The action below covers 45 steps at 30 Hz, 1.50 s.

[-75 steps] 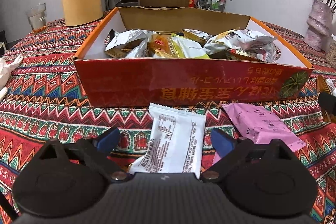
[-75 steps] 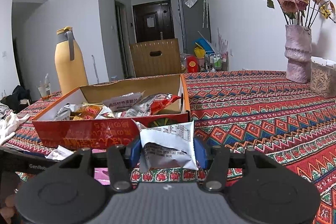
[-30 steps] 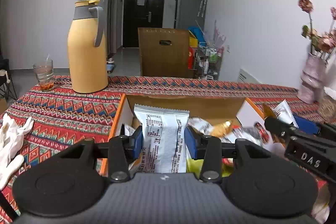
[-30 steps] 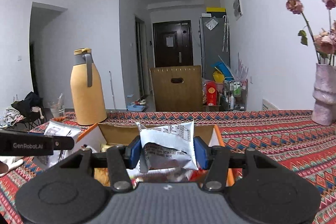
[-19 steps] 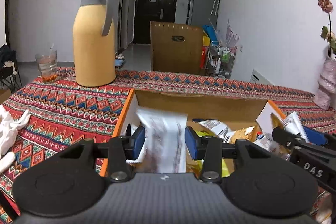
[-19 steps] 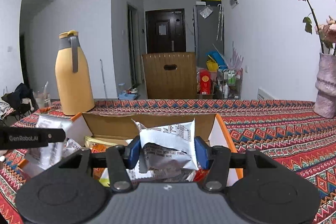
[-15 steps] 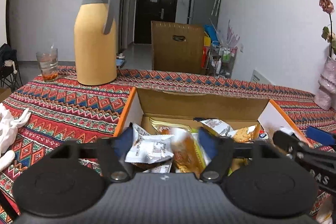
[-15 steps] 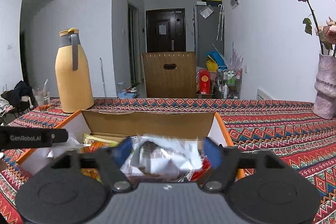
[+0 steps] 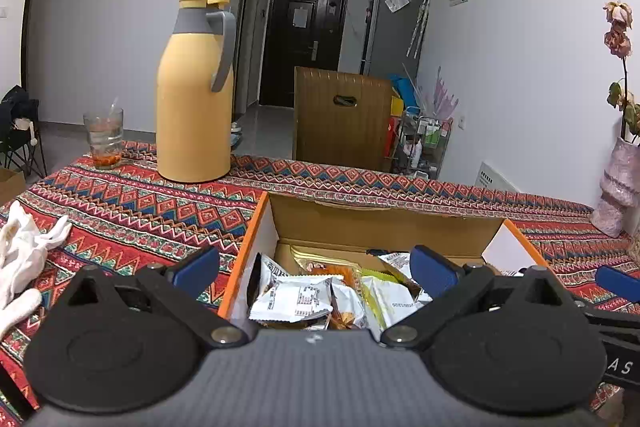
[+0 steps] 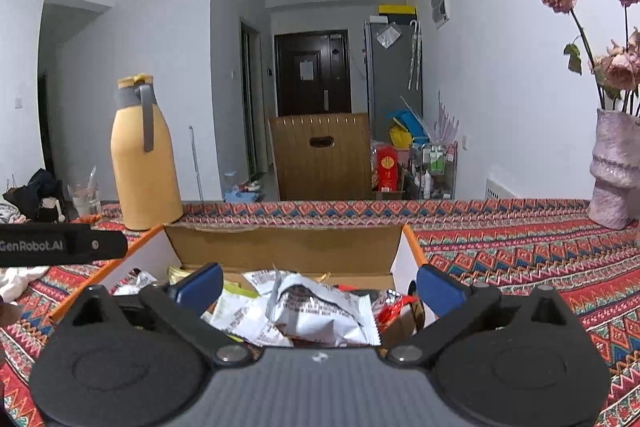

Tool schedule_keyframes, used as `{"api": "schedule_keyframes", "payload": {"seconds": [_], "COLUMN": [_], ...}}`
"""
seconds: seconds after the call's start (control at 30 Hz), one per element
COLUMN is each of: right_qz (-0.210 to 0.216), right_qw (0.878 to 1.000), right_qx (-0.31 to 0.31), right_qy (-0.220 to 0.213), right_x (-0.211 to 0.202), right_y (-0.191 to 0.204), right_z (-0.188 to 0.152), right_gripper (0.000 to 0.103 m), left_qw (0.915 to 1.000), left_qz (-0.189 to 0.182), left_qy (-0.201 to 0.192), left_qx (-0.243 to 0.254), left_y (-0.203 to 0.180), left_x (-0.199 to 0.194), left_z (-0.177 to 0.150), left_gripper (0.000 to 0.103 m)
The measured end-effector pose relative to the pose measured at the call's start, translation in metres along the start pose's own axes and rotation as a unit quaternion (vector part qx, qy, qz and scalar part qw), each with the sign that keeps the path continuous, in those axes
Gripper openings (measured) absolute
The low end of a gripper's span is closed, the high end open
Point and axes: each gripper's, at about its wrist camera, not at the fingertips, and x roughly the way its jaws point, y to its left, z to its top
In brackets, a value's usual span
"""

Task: Organize snacks
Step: 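Carry both white sachets over the box and open both tools inside, then withdraw both open tools from the box toward the pink packs, then grasp a pink snack pack with the right tool while the left tool grasps another pink pack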

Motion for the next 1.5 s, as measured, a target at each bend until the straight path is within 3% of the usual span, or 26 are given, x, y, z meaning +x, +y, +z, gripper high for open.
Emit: {"api": "schedule_keyframes", "payload": {"seconds": [0.27, 0.53, 0.77, 1.0, 1.2, 1.33, 1.5], "right_qz": [-0.003, 0.002, 0.008, 0.014, 0.011, 0.027, 0.032], "right_qw": [1.000, 1.000, 0.998, 0.989, 0.978, 0.971, 0.976], "right_qx": [-0.004, -0.016, -0.021, -0.012, 0.007, 0.026, 0.044], "right_qy": [-0.012, 0.007, 0.062, 0.147, 0.208, 0.238, 0.210], "right_x": [-0.030, -0.063, -0.068, -0.037, -0.007, -0.001, -0.021], "right_y": [0.002, 0.012, 0.019, 0.026, 0.031, 0.031, 0.023], "right_z": [0.008, -0.010, -0.033, -0.049, -0.056, -0.061, -0.062], "right_gripper": [0.103, 0.103, 0.103, 0.103, 0.088, 0.061, 0.061], "left_qw": [0.9999, 0.9997, 0.9988, 0.9976, 0.9964, 0.9954, 0.9941], "left_qz": [0.007, 0.002, -0.001, 0.004, 0.006, 0.003, -0.003], "left_qy": [-0.006, 0.015, 0.045, 0.067, 0.082, 0.093, 0.104], "left_qx": [0.008, 0.018, 0.018, 0.018, 0.022, 0.026, 0.028], "left_y": [0.003, 0.014, 0.022, 0.028, 0.030, 0.028, 0.022], "left_x": [-0.028, -0.051, -0.060, -0.064, -0.067, -0.069, -0.071], "left_z": [0.003, -0.016, -0.036, -0.050, -0.057, -0.064, -0.070], "left_gripper": [0.103, 0.103, 0.103, 0.103, 0.103, 0.103, 0.103]}}
